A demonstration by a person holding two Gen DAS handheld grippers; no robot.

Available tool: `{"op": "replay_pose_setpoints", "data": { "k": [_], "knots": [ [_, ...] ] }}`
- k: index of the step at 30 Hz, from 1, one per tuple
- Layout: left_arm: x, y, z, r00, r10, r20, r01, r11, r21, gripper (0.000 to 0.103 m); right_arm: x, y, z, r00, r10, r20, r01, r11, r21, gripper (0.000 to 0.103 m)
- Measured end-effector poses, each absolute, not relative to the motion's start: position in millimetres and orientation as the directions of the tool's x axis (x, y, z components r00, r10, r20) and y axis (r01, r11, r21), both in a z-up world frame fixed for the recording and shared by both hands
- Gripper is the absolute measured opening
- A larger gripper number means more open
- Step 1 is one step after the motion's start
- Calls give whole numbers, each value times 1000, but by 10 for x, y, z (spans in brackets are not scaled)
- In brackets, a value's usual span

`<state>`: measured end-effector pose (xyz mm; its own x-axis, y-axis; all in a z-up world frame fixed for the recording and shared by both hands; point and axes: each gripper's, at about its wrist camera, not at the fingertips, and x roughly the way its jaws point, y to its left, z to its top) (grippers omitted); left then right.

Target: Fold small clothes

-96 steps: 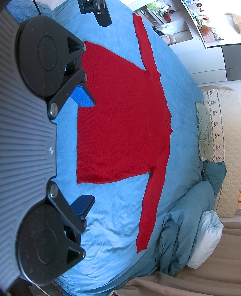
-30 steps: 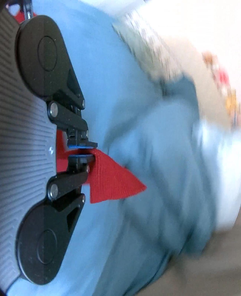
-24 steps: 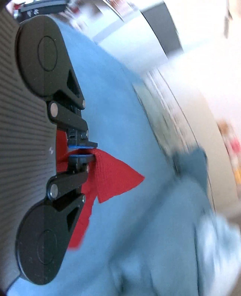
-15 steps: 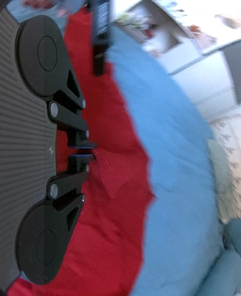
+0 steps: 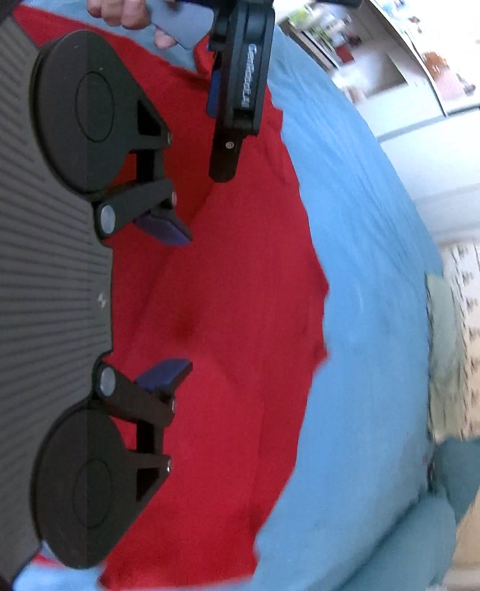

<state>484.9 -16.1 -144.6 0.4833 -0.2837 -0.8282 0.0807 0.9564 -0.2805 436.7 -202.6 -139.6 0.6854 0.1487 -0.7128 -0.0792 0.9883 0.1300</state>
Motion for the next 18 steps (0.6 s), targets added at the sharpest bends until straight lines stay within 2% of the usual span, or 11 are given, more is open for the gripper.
{"op": "replay_pose_setpoints", "data": {
  "k": [5, 9, 11, 13, 14, 15, 18],
  "knots": [
    [4875, -450, -1584, 486, -274, -830, 47, 956, -288, 77, 4063, -2420, -1325, 700, 60, -711, 28, 993, 111, 89],
    [4852, -591, -1619, 526, -192, -828, -3, 974, -227, 70, 3946, -2649, -1337, 703, -9, -711, 115, 988, 101, 90],
    [4858, -636, -1621, 544, -158, -824, -18, 980, -200, 59, 3905, -2736, -1340, 695, -34, -718, 147, 984, 97, 90],
    [4903, -660, -1626, 554, -129, -822, -37, 983, -180, 31, 3851, -2810, -1336, 695, -68, -716, 186, 979, 87, 90],
    [4929, -661, -1624, 558, -125, -820, -44, 983, -179, 22, 3831, -2830, -1337, 693, -87, -716, 205, 976, 79, 90],
    [4962, -657, -1614, 557, -128, -821, -50, 981, -187, 6, 3834, -2836, -1340, 691, -109, -714, 224, 972, 68, 90],
    [5023, -658, -1478, 586, -143, -797, -52, 975, -214, 4, 3802, -2905, -1370, 671, -168, -722, 268, 963, 26, 95]
  ]
}}
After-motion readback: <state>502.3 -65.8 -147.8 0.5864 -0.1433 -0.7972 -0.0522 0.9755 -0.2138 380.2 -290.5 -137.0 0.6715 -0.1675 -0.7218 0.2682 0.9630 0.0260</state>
